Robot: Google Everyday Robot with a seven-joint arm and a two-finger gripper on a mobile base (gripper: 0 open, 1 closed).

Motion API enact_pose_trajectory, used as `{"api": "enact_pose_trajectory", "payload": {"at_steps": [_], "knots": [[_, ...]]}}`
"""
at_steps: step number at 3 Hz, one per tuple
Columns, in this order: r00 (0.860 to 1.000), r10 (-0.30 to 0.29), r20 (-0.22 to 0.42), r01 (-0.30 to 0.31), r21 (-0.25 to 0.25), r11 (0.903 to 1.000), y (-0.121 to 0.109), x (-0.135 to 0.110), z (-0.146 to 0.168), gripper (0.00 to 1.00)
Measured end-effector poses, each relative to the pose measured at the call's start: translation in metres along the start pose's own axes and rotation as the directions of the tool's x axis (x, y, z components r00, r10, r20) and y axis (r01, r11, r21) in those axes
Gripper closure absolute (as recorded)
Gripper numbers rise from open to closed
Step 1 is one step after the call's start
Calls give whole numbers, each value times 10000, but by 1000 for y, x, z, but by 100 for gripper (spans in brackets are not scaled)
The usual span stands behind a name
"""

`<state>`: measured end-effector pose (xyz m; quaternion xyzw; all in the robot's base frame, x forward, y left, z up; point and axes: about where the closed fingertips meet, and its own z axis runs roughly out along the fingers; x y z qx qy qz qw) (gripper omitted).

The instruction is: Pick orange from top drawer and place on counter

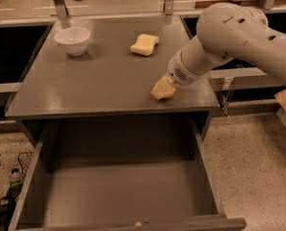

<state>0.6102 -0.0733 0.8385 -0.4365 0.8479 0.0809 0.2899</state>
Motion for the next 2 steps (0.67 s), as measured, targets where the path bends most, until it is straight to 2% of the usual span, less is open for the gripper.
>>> {"api": "enact_pose_trajectory", "payload": {"at_steps": [1, 2], "knots": [[10000, -2, 0, 2, 0, 10000, 0, 0, 0, 0], [10000, -2, 0, 2, 0, 10000, 0, 0, 0, 0]]}}
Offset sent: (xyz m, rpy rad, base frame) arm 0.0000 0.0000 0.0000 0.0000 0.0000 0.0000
